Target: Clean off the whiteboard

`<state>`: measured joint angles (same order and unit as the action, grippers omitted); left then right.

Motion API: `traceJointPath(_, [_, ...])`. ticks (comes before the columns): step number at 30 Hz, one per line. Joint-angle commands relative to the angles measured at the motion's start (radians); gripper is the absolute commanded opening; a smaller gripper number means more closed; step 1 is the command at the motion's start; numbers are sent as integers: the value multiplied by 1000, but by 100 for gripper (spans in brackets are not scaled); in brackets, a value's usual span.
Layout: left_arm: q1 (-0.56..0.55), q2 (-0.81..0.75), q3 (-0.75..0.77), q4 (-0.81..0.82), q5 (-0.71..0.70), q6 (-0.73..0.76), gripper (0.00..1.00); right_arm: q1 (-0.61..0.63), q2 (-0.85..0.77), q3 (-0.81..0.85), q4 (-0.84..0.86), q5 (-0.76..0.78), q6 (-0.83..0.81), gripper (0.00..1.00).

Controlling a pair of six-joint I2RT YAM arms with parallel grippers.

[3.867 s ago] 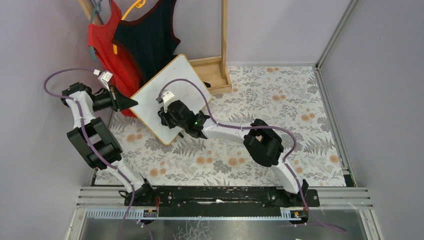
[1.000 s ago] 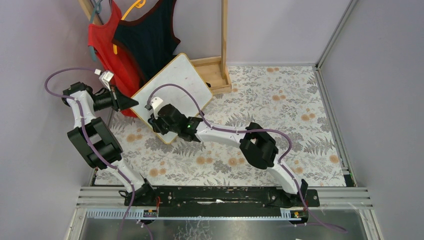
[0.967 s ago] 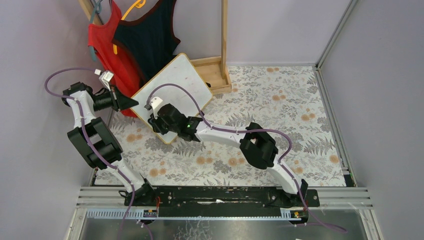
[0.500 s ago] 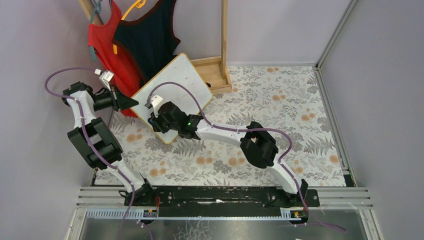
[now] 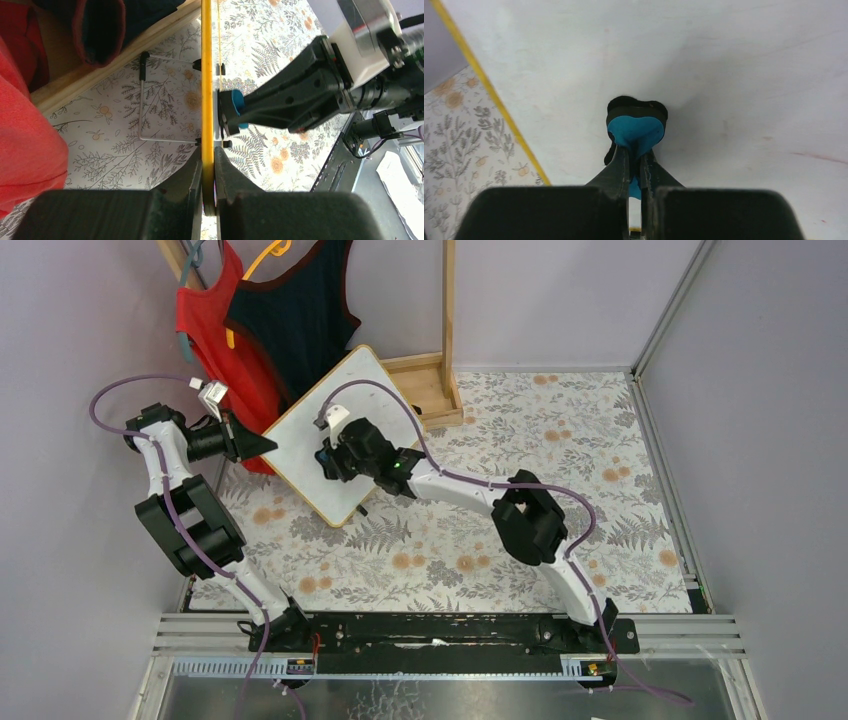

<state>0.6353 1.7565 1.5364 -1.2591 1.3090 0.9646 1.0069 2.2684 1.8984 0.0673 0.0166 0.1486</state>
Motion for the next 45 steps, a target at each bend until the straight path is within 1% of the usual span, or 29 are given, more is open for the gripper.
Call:
traceJointPath(1, [-9, -22, -14, -26, -51, 45, 0, -103, -45, -55, 51, 148, -38, 0])
traceJointPath(7, [-9, -20, -10, -25, -51, 43, 0, -135, -108, -134, 71, 160, -34, 0])
traceJointPath(12, [-9, -16, -10, -25, -55, 44, 0, -190, -201, -221, 70, 143, -10, 0])
traceJointPath(17, [-8, -15, -9, -25, -59, 44, 0, -255, -327, -320, 14, 125, 5, 0])
traceJointPath(23, [-9, -11, -7, -23, -61, 41, 0, -349, -482, -397, -148, 129, 9, 0])
traceJointPath(31, [-9, -15, -5, -12, -70, 23, 0, -539, -681, -568, -292, 129, 24, 0])
traceJointPath(35, [-11, -14, -10, 19, -70, -9, 0, -621, -764, -699, -298, 105, 39, 0])
traceJointPath(37, [-13, -16, -7, 22, -76, -11, 0, -654, -797, -760, -313, 118, 38, 0])
traceJointPath(42, [-16, -27, -25, 83, -100, -60, 0, -700, -852, -848, -320, 139, 77, 0])
traceJointPath(45, [-17, -32, -48, 110, -105, -73, 0, -703, -837, -869, -334, 140, 84, 0])
